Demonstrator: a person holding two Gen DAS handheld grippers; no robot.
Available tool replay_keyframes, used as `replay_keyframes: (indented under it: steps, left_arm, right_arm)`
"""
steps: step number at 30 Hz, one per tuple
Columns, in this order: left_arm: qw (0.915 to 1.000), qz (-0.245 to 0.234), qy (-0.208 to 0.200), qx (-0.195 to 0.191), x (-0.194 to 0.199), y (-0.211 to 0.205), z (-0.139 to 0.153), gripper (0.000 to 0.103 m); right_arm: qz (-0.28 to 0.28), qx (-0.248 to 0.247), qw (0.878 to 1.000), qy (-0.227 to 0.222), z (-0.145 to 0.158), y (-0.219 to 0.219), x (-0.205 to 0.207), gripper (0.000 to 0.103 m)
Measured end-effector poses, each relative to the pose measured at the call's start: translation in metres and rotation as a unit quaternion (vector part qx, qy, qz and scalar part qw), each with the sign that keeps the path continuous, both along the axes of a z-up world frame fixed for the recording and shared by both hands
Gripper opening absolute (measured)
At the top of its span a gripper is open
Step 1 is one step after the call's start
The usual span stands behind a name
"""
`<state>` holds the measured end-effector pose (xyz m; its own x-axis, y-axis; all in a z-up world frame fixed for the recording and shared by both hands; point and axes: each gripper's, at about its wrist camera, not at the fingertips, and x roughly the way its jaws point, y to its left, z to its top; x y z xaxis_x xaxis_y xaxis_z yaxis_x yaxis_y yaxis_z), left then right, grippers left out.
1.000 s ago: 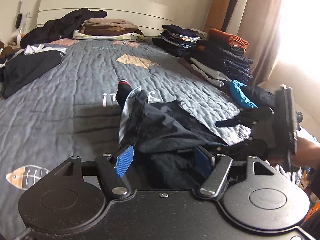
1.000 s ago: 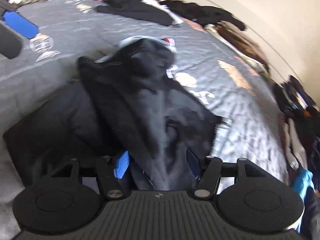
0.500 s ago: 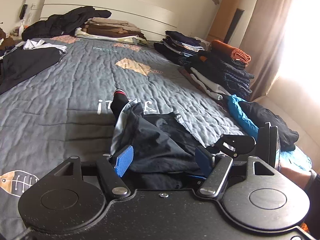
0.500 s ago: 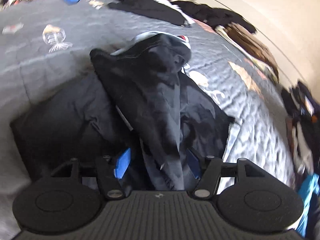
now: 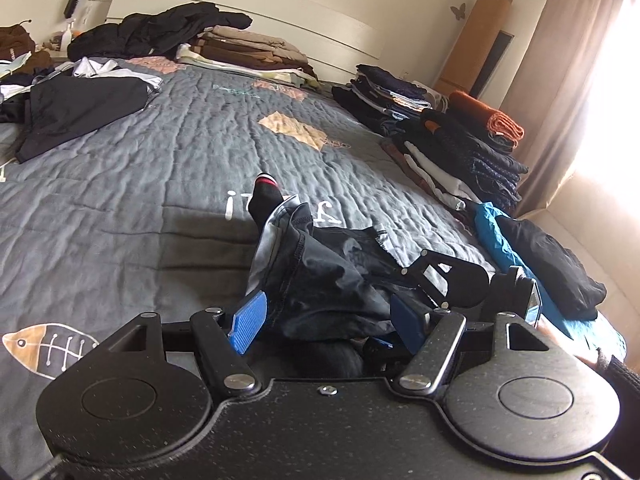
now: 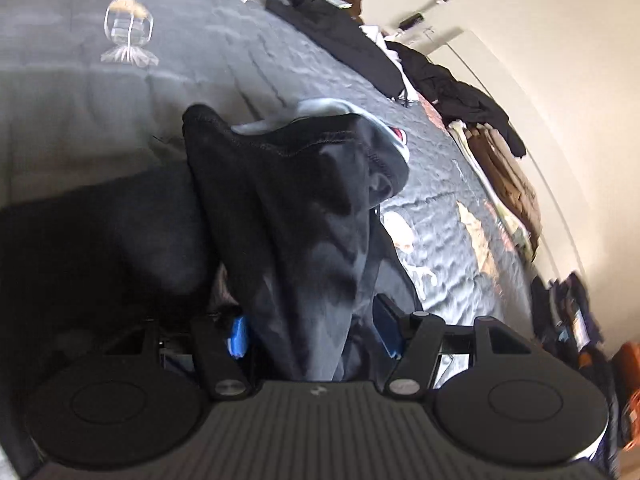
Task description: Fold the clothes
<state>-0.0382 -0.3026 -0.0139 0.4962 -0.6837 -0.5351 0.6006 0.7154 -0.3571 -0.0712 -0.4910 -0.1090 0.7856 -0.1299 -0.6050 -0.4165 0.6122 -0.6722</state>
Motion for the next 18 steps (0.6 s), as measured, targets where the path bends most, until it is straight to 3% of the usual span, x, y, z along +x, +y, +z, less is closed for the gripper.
replay_keyframes:
  steps: [2,3,5,6,7,11,13,17,18]
  left_arm:
    - [1.0000,0.001,0.003,0.003,0.001,0.002,-0.001,0.068]
    - [1.0000,0.002,0.004,0.004,0.001,0.003,-0.002,0.068]
    - [0.9999,0.005,0.007,0.007,0.001,0.005,-0.003,0.068]
    - [0.9999,0.005,0.007,0.008,0.001,0.006,-0.004,0.068]
    - [0.9999,0.006,0.006,0.010,0.001,0.008,-0.004,0.068]
    - [0.9999,0.010,0.005,0.012,0.000,0.014,-0.003,0.068]
    - [0.9998,0.013,0.004,0.013,0.000,0.016,-0.003,0.068]
    - [0.9998,0.014,0.003,0.011,-0.002,0.016,0.000,0.068]
    - [0.9999,0.012,0.002,0.011,-0.002,0.016,0.001,0.068]
  right_arm:
    - [0.008,-0.004,1.000,-0.004,-0.002,0.003,0.002,0.060]
    - [-0.001,0.030,1.000,-0.002,0.003,-0.002,0.005,0.056]
    - [-0.037,0.149,0.988,0.011,0.019,-0.019,0.014,0.037]
    - [-0.067,0.221,0.973,0.019,0.026,-0.034,0.019,0.021]
    - [-0.101,0.285,0.953,0.023,0.031,-0.048,0.024,0.015]
    - [-0.182,0.421,0.888,0.019,0.040,-0.091,0.027,0.012]
    - [-0.218,0.501,0.837,0.017,0.041,-0.113,0.022,0.012]
    - [-0.290,0.660,0.693,0.001,0.036,-0.159,0.014,0.012]
    - [-0.301,0.686,0.663,-0.009,0.034,-0.167,0.011,0.012]
